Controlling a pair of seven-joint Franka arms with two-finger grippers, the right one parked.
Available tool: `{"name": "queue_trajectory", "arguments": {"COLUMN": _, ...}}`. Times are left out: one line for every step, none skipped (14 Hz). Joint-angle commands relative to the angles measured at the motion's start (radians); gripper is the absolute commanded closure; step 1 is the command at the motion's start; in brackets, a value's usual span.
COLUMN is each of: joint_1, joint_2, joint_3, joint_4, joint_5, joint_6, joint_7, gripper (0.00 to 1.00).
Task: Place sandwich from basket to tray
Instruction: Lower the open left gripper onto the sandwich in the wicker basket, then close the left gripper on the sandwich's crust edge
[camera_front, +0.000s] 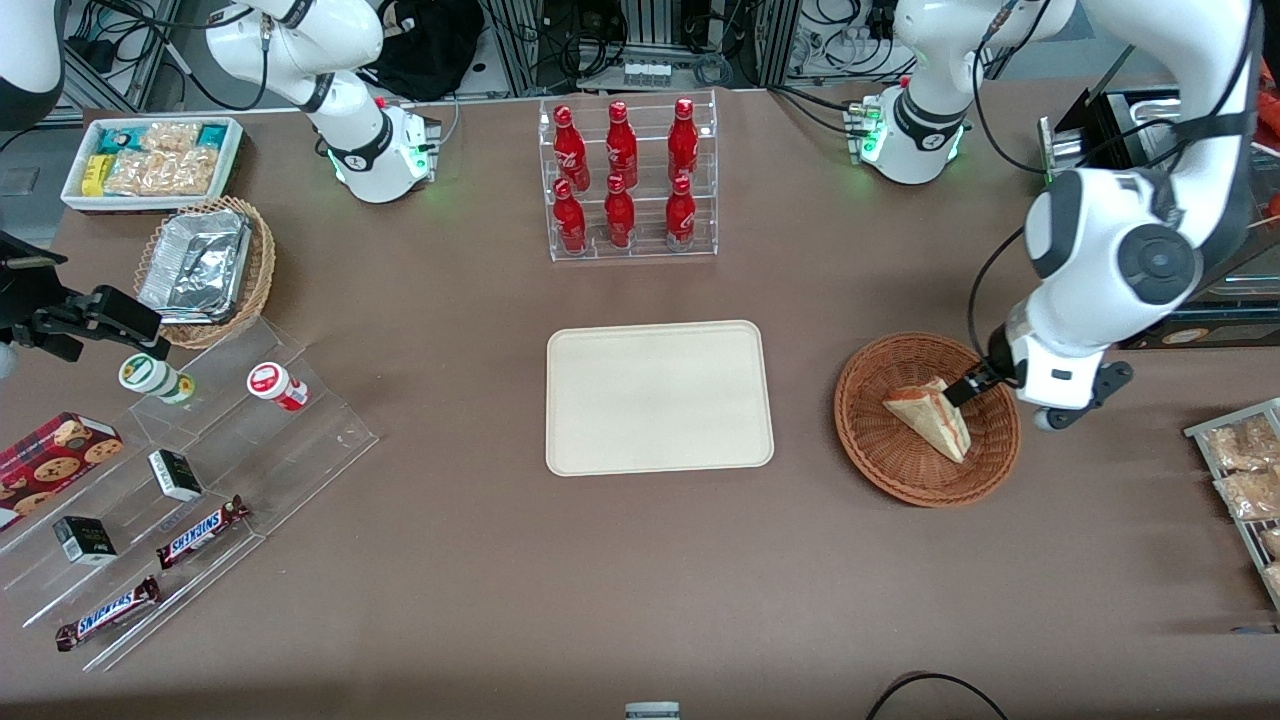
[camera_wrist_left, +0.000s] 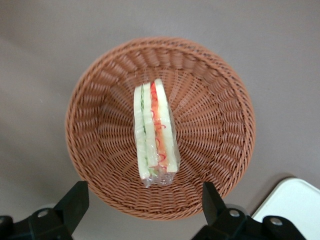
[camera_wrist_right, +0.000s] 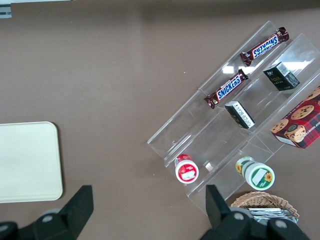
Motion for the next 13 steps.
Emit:
{"name": "queue_trajectory", "arguments": {"joint_1": 0.001, "joint_2": 0.001, "joint_3": -0.005, "joint_4": -0.057, "joint_5": 0.014, "joint_6": 0.055, "joint_7": -0.072, "gripper": 0.00}}
{"name": "queue_trajectory", "arguments": {"joint_1": 0.003, "joint_2": 0.009, "joint_3": -0.005, "joint_4": -0.072, "joint_5": 0.009, "joint_6": 0.084, "joint_7": -0.082, "gripper": 0.00}}
{"name": "queue_trajectory", "arguments": {"joint_1": 0.003, "joint_2": 0.032, "joint_3": -0.005, "joint_4": -0.076, "joint_5": 0.004, "joint_6": 0.112, "joint_7": -0.119, "gripper": 0.00}}
{"name": "queue_trajectory", "arguments": {"joint_1": 0.001, "joint_2": 0.061, "joint_3": -0.005, "joint_4": -0.076, "joint_5": 0.006, "joint_6": 0.143, "joint_7": -0.151, "gripper": 0.00}}
{"name": "queue_trajectory", "arguments": {"joint_1": 0.001, "joint_2": 0.081, "joint_3": -0.005, "joint_4": -0.080, "joint_5": 0.006, "joint_6": 0.179, "joint_7": -0.162, "gripper": 0.00}}
{"name": "queue_trajectory", "arguments": {"joint_1": 0.001, "joint_2": 0.098, "joint_3": -0.005, "joint_4": -0.083, "joint_5": 0.006, "joint_6": 0.200, "joint_7": -0.164, "gripper": 0.00}}
{"name": "queue_trajectory", "arguments": {"joint_1": 0.001, "joint_2": 0.107, "joint_3": -0.005, "joint_4": -0.088, "joint_5": 0.006, "joint_6": 0.210, "joint_7": -0.164, "gripper": 0.00}}
{"name": "queue_trajectory", "arguments": {"joint_1": 0.001, "joint_2": 0.116, "joint_3": -0.005, "joint_4": -0.088, "joint_5": 0.006, "joint_6": 0.224, "joint_7": -0.164, "gripper": 0.00}}
{"name": "queue_trajectory", "arguments": {"joint_1": 0.001, "joint_2": 0.129, "joint_3": -0.005, "joint_4": -0.083, "joint_5": 0.006, "joint_6": 0.229, "joint_7": -0.164, "gripper": 0.00}}
{"name": "queue_trajectory", "arguments": {"joint_1": 0.003, "joint_2": 0.149, "joint_3": -0.005, "joint_4": -0.076, "joint_5": 0.006, "joint_6": 0.230, "joint_7": -0.164, "gripper": 0.00}}
{"name": "queue_trajectory", "arguments": {"joint_1": 0.006, "joint_2": 0.167, "joint_3": -0.005, "joint_4": -0.066, "joint_5": 0.004, "joint_6": 0.246, "joint_7": -0.165, "gripper": 0.00}}
{"name": "queue_trajectory", "arguments": {"joint_1": 0.007, "joint_2": 0.184, "joint_3": -0.005, "joint_4": -0.066, "joint_5": 0.003, "joint_6": 0.267, "joint_7": -0.168, "gripper": 0.00}}
{"name": "queue_trajectory", "arguments": {"joint_1": 0.007, "joint_2": 0.195, "joint_3": -0.005, "joint_4": -0.066, "joint_5": 0.004, "joint_6": 0.284, "joint_7": -0.188, "gripper": 0.00}}
